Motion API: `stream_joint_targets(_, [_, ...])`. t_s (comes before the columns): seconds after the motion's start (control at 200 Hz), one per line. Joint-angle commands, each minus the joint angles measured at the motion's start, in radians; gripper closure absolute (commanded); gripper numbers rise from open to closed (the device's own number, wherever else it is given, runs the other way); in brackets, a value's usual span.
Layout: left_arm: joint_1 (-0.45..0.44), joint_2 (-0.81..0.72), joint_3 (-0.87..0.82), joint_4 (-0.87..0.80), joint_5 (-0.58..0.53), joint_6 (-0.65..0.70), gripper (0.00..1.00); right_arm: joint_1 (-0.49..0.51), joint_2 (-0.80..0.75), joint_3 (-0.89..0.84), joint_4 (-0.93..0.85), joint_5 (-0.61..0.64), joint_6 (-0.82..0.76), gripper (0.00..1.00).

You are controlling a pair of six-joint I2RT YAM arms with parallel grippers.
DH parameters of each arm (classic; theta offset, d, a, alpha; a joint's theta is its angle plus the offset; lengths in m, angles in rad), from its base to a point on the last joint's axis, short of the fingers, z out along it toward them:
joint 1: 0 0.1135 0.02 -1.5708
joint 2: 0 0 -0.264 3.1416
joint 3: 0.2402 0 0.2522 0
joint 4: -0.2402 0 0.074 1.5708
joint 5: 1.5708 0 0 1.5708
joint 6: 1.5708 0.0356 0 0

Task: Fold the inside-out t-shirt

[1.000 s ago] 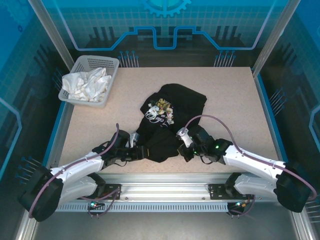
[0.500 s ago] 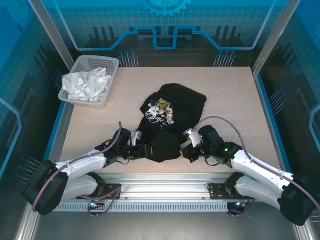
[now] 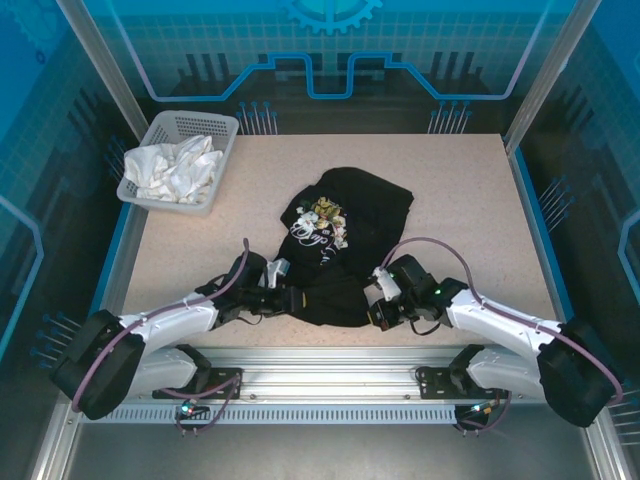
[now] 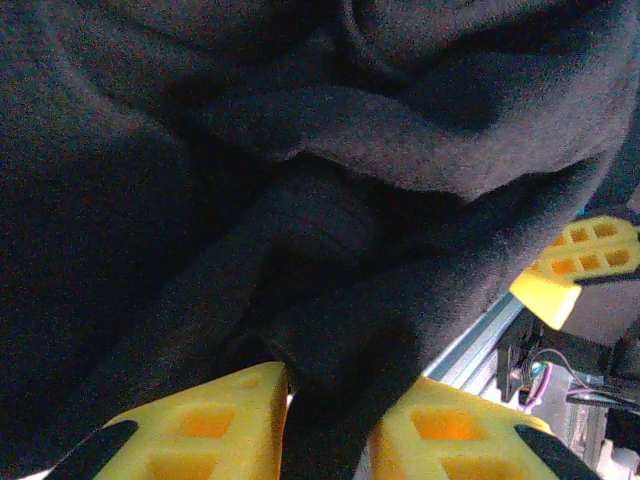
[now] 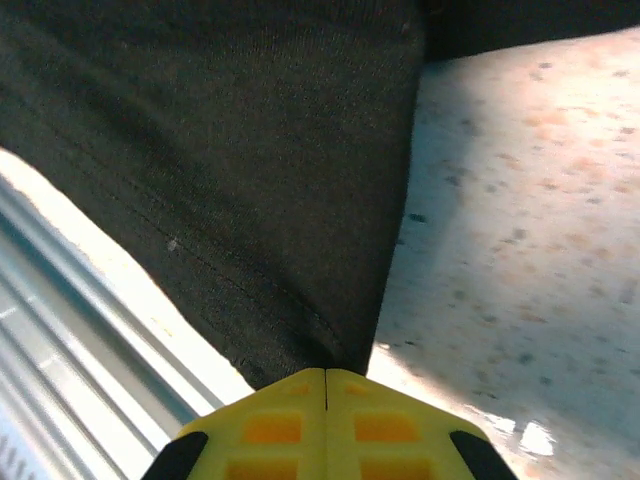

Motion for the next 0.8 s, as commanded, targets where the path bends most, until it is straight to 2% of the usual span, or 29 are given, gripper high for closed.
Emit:
stream_joint_targets(0.0, [-0.027,0.021,0.046,-0.066,0.064,0.061,0.69,-0.016,-0.044,0.069,-0.023,0.13,0.015,0.92])
stream_joint_targets(0.055, [-0.029,0.016,0.058,-0.086,0.06,0.07,0.62,-0.028,-0.064,0.099,-0.002,0.172,-0.012,0.77])
stream_joint_targets(0.095, [-0.029,-0.005,0.064,-0.106,0.026,0.077,0.54,-0.042,-0.063,0.124,0.013,0.195,-0.033,0.7])
stream_joint_targets(0.145, [-0.027,-0.05,0.072,-0.14,-0.053,0.083,0.44,-0.066,-0.049,0.157,0.044,0.215,-0.059,0.64])
stream_joint_targets(0.225, [-0.001,-0.143,0.071,-0.164,-0.167,0.085,0.35,-0.111,0.003,0.214,0.108,0.24,-0.09,0.56])
stream_joint_targets(0.33, [0.094,-0.217,0.077,-0.153,-0.259,0.049,0.21,-0.162,0.127,0.285,0.224,0.263,-0.117,0.5])
stream_joint_targets(0.37, [0.136,-0.205,0.091,-0.135,-0.269,0.039,0.18,-0.18,0.194,0.325,0.251,0.267,-0.119,0.44])
stream_joint_targets(0.44, [0.214,-0.134,0.145,-0.139,-0.285,0.042,0.16,-0.2,0.33,0.43,0.262,0.251,-0.131,0.35])
stream_joint_targets(0.565, [0.304,0.055,0.242,-0.098,-0.296,0.045,0.16,-0.212,0.547,0.599,0.248,0.248,-0.162,0.32])
stream_joint_targets(0.655, [0.315,0.196,0.324,-0.083,-0.29,0.072,0.16,-0.22,0.696,0.748,0.162,0.251,-0.183,0.32])
stream_joint_targets(0.795, [0.314,0.403,0.456,-0.045,-0.191,0.099,0.2,-0.226,0.856,0.897,0.083,0.236,-0.195,0.35])
